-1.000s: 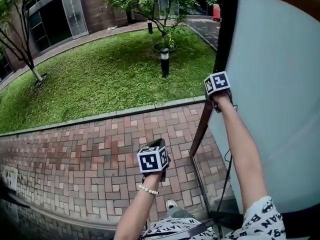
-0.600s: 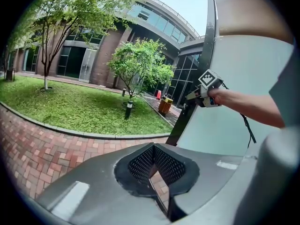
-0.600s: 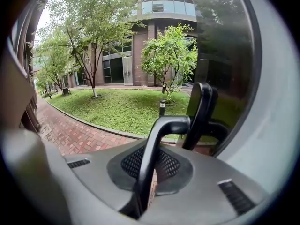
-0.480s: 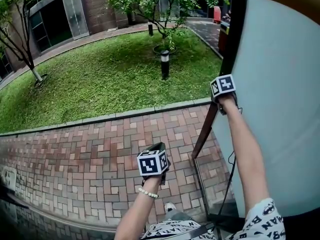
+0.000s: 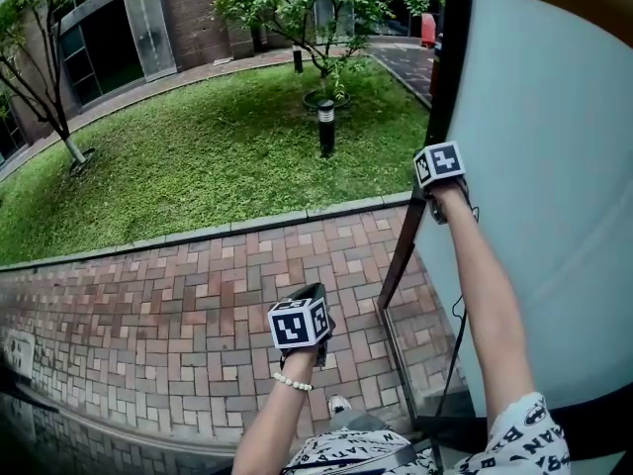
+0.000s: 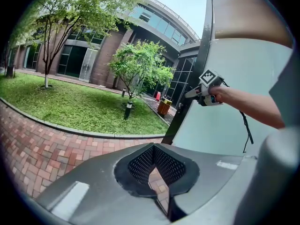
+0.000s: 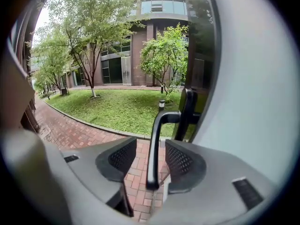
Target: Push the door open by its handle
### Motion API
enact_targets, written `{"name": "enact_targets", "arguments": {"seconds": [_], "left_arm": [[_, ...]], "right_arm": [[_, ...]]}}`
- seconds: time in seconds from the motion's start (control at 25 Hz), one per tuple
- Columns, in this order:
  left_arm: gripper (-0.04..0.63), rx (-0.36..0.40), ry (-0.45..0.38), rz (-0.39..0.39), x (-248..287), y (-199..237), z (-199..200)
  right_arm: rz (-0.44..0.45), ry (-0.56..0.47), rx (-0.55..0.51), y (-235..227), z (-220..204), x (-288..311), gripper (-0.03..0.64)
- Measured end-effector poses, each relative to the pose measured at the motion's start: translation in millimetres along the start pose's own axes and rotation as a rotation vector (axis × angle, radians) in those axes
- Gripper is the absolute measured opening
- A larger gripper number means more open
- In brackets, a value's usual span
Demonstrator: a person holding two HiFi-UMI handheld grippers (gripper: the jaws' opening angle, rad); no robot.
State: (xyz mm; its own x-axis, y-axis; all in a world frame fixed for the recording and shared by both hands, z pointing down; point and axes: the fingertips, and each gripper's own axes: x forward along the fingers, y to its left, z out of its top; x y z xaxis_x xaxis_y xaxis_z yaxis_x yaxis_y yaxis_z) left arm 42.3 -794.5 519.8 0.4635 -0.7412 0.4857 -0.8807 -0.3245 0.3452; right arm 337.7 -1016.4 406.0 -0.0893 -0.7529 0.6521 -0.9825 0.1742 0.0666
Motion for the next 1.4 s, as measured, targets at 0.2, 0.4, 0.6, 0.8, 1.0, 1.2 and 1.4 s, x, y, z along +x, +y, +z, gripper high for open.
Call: {"name": "enact_targets", "arguments": {"seconds": [0.2,0.4,0.6,0.8,1.0,1.2,1.4], "left_arm": [[-0.003,-0.013,-0.015,-0.008,-46,4,-29],[-0.003,-0.012,-0.033,-0.022,-113,6,-66],[-0.003,-0.019,-0.031,-0.034,-179,5,-107],[-0.003,-0.036,-0.037,-0.005,-227,14,-136],[-0.002,-0.031,-0.062,-0.017,-258,5,-155],[-0.002,-0.025,-0.093,-0.049,-282,-6,-165],[-0.002,-0.006,-0.095,-0.038,-301,-29,-182]], "right_arm": [[-0.096,-0.090,-0.008,23,-41,-69,0.265],[-0.129,-0.146,-0.006,62,-122,-141,0.265],[-0.006,-0.161,0.036,124,-200,-201,0.261],[0.113,-0.155,0.074,184,-262,-236,0.211],[0.131,-0.153,0.064,224,-313,-258,-0.001],[0.188,-0.219,0.033,271,-334,-288,-0.003],[0.273,-0.230,0.029,303,-373,-315,0.000]]}}
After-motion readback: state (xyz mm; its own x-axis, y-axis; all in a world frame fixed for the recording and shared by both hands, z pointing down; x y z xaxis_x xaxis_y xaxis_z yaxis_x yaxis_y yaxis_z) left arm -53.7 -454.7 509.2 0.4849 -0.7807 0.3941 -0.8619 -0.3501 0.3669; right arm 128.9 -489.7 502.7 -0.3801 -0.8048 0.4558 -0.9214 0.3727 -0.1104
